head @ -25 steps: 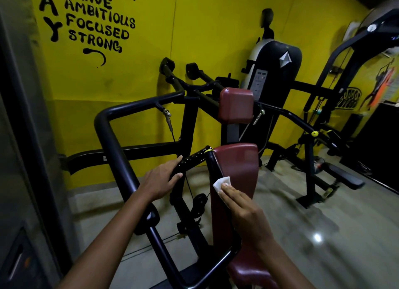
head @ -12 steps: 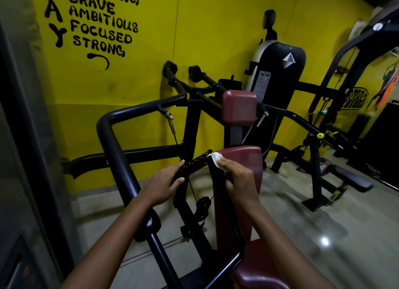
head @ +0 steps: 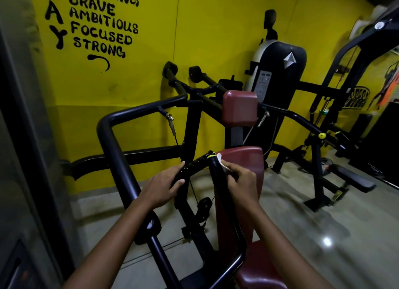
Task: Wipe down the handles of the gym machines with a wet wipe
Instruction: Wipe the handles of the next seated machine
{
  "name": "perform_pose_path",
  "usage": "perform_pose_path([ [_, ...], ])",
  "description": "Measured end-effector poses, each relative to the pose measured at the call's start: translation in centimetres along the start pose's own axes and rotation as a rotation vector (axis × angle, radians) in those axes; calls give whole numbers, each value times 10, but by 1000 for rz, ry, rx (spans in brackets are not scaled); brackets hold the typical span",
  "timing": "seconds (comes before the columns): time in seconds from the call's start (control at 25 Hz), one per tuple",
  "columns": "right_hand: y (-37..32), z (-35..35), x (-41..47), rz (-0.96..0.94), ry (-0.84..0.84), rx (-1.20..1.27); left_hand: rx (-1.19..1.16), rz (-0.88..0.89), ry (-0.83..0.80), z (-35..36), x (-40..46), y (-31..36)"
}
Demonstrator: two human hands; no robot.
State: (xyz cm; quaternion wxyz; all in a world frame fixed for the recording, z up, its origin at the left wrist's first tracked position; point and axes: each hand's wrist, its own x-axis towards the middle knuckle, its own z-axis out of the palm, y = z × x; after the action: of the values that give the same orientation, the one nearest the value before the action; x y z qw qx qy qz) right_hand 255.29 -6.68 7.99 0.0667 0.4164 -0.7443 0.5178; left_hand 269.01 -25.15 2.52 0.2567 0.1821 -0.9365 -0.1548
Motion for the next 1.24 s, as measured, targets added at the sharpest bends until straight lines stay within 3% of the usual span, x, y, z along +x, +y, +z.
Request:
perform_pose_path([
  [0.64, 20, -9, -49, 23, 22, 1, 1, -11, -17, 1, 0, 0],
  [0.84, 16, -14, -61, -154, 67, -62, 32, -9, -30, 1, -1, 0],
  [1.04, 19, -15, -63, -85, 55, -104, 40, -16, -20, 1, 0, 1],
  [1.24, 25, -21, -84, -200, 95, -191, 24, -17, -26, 1, -1, 0],
])
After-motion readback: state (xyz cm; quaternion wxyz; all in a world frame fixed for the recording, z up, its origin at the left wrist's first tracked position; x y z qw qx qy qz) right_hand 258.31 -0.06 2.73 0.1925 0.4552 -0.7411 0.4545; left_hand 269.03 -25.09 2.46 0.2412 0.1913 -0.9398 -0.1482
